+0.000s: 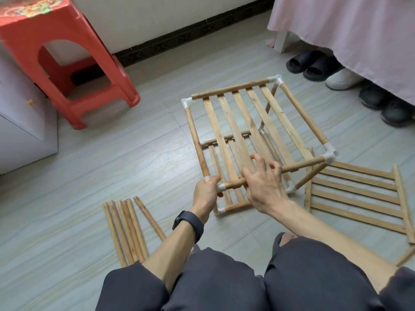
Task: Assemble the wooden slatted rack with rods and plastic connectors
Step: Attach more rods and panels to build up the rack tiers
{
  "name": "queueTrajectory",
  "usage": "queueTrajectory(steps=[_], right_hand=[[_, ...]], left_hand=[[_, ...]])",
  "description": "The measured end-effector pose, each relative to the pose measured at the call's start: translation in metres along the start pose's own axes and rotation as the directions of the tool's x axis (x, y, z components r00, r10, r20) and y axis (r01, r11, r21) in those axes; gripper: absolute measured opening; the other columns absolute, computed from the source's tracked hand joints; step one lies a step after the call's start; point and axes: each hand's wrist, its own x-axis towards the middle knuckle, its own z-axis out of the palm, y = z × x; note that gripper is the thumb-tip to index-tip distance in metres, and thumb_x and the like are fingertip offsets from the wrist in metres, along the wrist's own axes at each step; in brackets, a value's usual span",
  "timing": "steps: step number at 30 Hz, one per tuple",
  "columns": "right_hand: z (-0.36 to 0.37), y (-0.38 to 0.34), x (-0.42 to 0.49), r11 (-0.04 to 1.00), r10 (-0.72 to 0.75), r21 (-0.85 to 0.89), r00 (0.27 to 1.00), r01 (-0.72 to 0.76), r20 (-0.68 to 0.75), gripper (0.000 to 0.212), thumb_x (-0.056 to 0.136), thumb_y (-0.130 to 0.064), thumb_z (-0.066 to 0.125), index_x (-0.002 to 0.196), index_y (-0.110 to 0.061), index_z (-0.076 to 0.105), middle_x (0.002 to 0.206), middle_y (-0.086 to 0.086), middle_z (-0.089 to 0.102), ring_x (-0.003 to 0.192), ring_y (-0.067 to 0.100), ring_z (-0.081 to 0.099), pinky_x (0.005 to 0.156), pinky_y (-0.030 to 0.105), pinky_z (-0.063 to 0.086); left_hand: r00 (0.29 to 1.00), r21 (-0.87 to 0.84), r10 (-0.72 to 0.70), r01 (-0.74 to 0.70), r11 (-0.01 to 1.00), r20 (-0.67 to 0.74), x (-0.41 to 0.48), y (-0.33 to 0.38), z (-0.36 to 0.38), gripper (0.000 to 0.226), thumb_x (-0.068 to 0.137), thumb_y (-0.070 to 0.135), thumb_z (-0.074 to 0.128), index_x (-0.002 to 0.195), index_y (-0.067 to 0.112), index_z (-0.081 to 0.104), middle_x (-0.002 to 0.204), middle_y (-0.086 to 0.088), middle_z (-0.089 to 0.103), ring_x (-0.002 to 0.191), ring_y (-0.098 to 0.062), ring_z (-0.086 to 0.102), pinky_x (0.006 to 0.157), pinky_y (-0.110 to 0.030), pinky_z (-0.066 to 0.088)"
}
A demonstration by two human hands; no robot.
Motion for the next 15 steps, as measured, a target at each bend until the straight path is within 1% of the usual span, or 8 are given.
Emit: queueTrajectory(steps=[3, 6, 8, 10, 11, 12, 13, 15], right_hand=[[-0.012, 0.031, 0.012, 0.996, -0.092, -0.003, 0.991, 0.093, 0.101, 0.011, 0.083, -0.022, 0.054, 0.092, -0.023, 0.060, 0.141, 0.018, 0.043, 0.126, 0.035, 0.050, 0.102, 0.054, 0.029], [-0.031, 0.052, 0.028, 0.997, -0.059, -0.032, 0.984, 0.065, 0.170, 0.032, 0.084, -0.038, 0.035, 0.099, -0.032, 0.062, 0.153, 0.009, 0.035, 0.137, 0.030, 0.037, 0.108, 0.052, 0.021], [-0.041, 0.056, 0.031, 0.998, 0.052, -0.053, 0.983, -0.043, 0.178, 0.027, 0.087, -0.032, 0.047, 0.109, -0.037, 0.062, 0.160, 0.005, 0.022, 0.145, 0.027, 0.020, 0.116, 0.056, 0.014], [-0.048, 0.052, 0.025, 0.982, 0.171, 0.068, 0.982, -0.177, 0.085, 0.036, 0.085, -0.017, 0.059, 0.117, -0.032, 0.062, 0.160, 0.006, 0.025, 0.147, 0.030, 0.021, 0.118, 0.057, 0.018], [-0.051, 0.045, 0.019, 0.959, 0.224, 0.179, 0.974, -0.218, -0.015, 0.037, 0.084, -0.015, 0.055, 0.119, -0.026, 0.064, 0.155, 0.008, 0.037, 0.144, 0.032, 0.030, 0.116, 0.056, 0.025], [-0.050, 0.036, 0.015, 0.930, 0.261, 0.292, 0.960, -0.223, -0.098, 0.041, 0.085, -0.017, 0.049, 0.123, -0.019, 0.064, 0.149, 0.010, 0.046, 0.139, 0.034, 0.039, 0.114, 0.053, 0.031], [-0.053, 0.021, 0.012, 0.908, 0.276, 0.352, 0.957, -0.228, -0.092, 0.049, 0.087, -0.026, 0.044, 0.132, -0.014, 0.059, 0.148, 0.012, 0.049, 0.139, 0.034, 0.040, 0.115, 0.051, 0.032], [-0.050, -0.011, 0.011, 0.924, 0.238, 0.280, 0.965, -0.259, 0.109, 0.084, 0.090, -0.059, 0.038, 0.156, -0.009, 0.027, 0.162, 0.018, 0.026, 0.150, 0.035, 0.022, 0.123, 0.047, 0.021]], left_hand=[[0.976, 0.094, -0.017, -0.004, 0.996, 0.217, -0.003, 0.004, 0.001, 0.037, 0.104, 0.051, 0.042, 0.106, 0.019, 0.060, 0.096, -0.004, 0.076, 0.098, -0.013, 0.066, 0.089, -0.036, 0.044], [0.937, 0.251, -0.025, -0.068, 0.966, 0.349, -0.001, 0.010, 0.006, 0.061, 0.098, 0.068, 0.037, 0.123, 0.017, 0.058, 0.123, -0.003, 0.067, 0.116, -0.018, 0.059, 0.101, -0.038, 0.044], [0.943, 0.344, 0.054, -0.172, 0.923, 0.329, 0.005, 0.013, 0.005, 0.065, 0.097, 0.068, 0.040, 0.129, 0.014, 0.055, 0.129, -0.002, 0.060, 0.117, -0.018, 0.056, 0.096, -0.033, 0.046], [0.941, 0.400, 0.265, -0.331, 0.854, 0.212, 0.014, 0.017, -0.001, 0.047, 0.099, 0.053, 0.050, 0.128, 0.017, 0.051, 0.129, -0.001, 0.055, 0.113, -0.016, 0.055, 0.093, -0.032, 0.049], [0.908, 0.455, 0.393, -0.414, 0.789, 0.144, 0.019, 0.021, -0.006, 0.039, 0.097, 0.041, 0.055, 0.128, 0.019, 0.048, 0.130, -0.001, 0.050, 0.113, -0.016, 0.053, 0.093, -0.034, 0.050], [0.853, 0.542, 0.511, -0.480, 0.690, 0.106, 0.024, 0.026, -0.012, 0.042, 0.091, 0.028, 0.058, 0.130, 0.021, 0.044, 0.133, -0.002, 0.045, 0.117, -0.018, 0.051, 0.095, -0.036, 0.050], [0.796, 0.658, 0.594, -0.512, 0.553, 0.121, 0.031, 0.032, -0.018, 0.055, 0.084, 0.018, 0.059, 0.135, 0.024, 0.039, 0.139, -0.003, 0.038, 0.124, -0.022, 0.046, 0.100, -0.038, 0.048], [0.738, 0.865, 0.610, -0.473, 0.164, 0.288, 0.048, 0.047, -0.026, 0.085, 0.078, 0.010, 0.059, 0.152, 0.027, 0.020, 0.160, -0.005, 0.017, 0.146, -0.030, 0.024, 0.118, -0.046, 0.030]])
